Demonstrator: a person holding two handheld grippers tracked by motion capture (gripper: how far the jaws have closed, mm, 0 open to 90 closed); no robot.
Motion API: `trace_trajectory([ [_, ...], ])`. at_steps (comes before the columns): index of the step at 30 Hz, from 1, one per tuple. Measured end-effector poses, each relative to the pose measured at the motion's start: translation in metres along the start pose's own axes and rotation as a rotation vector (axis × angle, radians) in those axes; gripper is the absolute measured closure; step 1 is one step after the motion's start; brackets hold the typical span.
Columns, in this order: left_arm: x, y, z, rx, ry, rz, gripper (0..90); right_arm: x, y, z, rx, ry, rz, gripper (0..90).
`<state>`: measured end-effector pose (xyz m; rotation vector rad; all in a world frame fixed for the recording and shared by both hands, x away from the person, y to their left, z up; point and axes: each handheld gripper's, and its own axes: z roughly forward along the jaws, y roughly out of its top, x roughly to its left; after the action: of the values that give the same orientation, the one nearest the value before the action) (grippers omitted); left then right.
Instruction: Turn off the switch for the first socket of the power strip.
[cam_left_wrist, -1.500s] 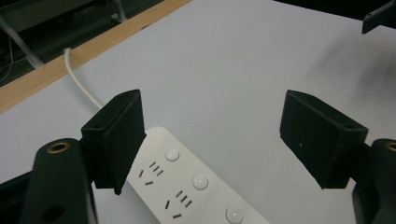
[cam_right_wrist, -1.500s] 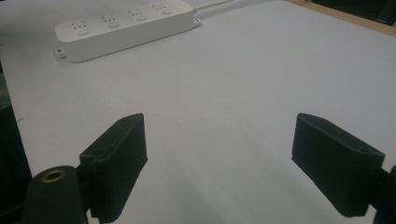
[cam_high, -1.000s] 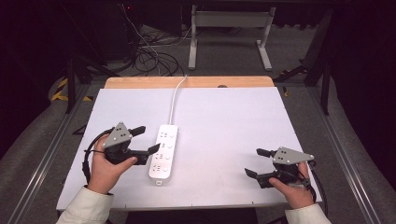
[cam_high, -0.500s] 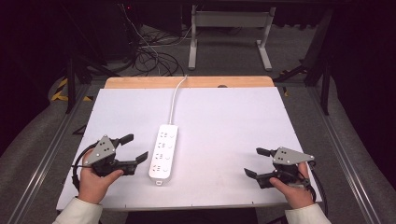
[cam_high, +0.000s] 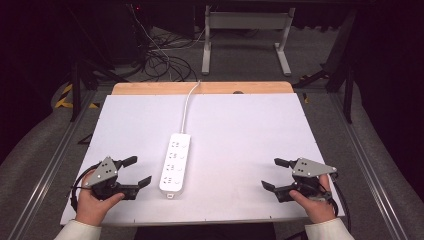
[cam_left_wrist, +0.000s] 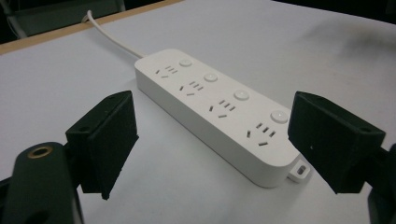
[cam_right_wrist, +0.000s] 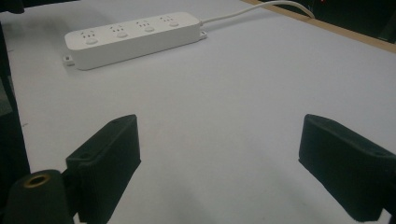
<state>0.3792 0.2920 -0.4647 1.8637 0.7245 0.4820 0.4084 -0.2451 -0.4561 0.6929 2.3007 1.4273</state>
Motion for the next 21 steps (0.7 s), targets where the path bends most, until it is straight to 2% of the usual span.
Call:
trace_trajectory([
  [4,0.0,-0.01,0.001,0.0,0.001,-0.033,15.9,0.0,-0.001,0.0,-0.002,0.002,0.0,12.8],
  [7,-0.001,-0.015,0.002,0.025,0.019,-0.027,15.9,-0.001,-0.002,0.0,0.002,0.003,0.001,12.5],
  [11,-0.001,-0.018,0.002,0.043,0.032,0.007,16.6,-0.002,-0.004,-0.001,0.001,0.0,0.007,12.4],
  [16,-0.002,-0.016,0.001,0.028,0.033,-0.027,16.8,-0.002,-0.005,-0.002,-0.001,0.0,0.012,12.2],
  [19,-0.002,-0.015,0.0,0.016,0.032,-0.08,16.9,-0.002,-0.005,-0.001,0.003,-0.002,0.012,12.2],
  [21,-0.001,-0.014,0.0,0.013,0.031,-0.096,16.6,-0.002,-0.005,-0.001,0.002,0.002,0.011,12.2],
])
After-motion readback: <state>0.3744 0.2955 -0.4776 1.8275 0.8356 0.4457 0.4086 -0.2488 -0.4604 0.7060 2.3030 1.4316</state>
